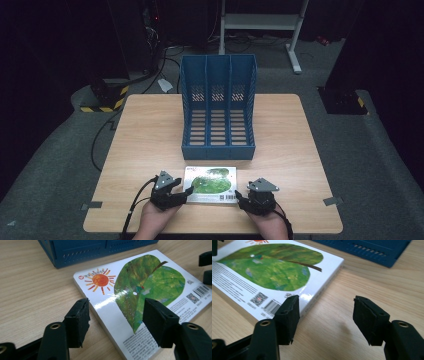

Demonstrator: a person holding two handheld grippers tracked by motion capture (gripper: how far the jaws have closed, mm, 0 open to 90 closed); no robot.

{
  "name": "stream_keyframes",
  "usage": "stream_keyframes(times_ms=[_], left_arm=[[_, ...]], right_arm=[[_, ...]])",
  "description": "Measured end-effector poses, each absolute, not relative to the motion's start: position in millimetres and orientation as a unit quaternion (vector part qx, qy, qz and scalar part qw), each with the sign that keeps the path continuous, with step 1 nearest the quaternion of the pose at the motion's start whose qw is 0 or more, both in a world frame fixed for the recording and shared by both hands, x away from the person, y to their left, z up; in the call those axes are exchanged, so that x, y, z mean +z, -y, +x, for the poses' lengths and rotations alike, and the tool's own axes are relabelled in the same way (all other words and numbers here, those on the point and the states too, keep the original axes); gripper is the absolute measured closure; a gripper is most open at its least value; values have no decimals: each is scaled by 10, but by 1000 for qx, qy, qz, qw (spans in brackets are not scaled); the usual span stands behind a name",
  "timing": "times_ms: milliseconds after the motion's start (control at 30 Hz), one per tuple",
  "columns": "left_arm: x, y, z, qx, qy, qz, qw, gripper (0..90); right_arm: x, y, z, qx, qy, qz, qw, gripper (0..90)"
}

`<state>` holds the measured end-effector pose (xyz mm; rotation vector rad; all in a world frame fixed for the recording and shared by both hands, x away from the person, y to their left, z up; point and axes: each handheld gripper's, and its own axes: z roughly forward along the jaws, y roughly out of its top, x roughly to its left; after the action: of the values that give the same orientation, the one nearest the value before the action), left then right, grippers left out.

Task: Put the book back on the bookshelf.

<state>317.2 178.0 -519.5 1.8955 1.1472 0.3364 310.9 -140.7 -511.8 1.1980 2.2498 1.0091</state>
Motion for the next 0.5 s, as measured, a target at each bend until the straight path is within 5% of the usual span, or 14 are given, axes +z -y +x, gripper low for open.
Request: stream_keyframes(times_ms=[500], left_arm=[[-5253,-1695,3223,124,-476,765,415,328]], right_arm=[[-5130,1293,2935,379,-822,390,169,372]])
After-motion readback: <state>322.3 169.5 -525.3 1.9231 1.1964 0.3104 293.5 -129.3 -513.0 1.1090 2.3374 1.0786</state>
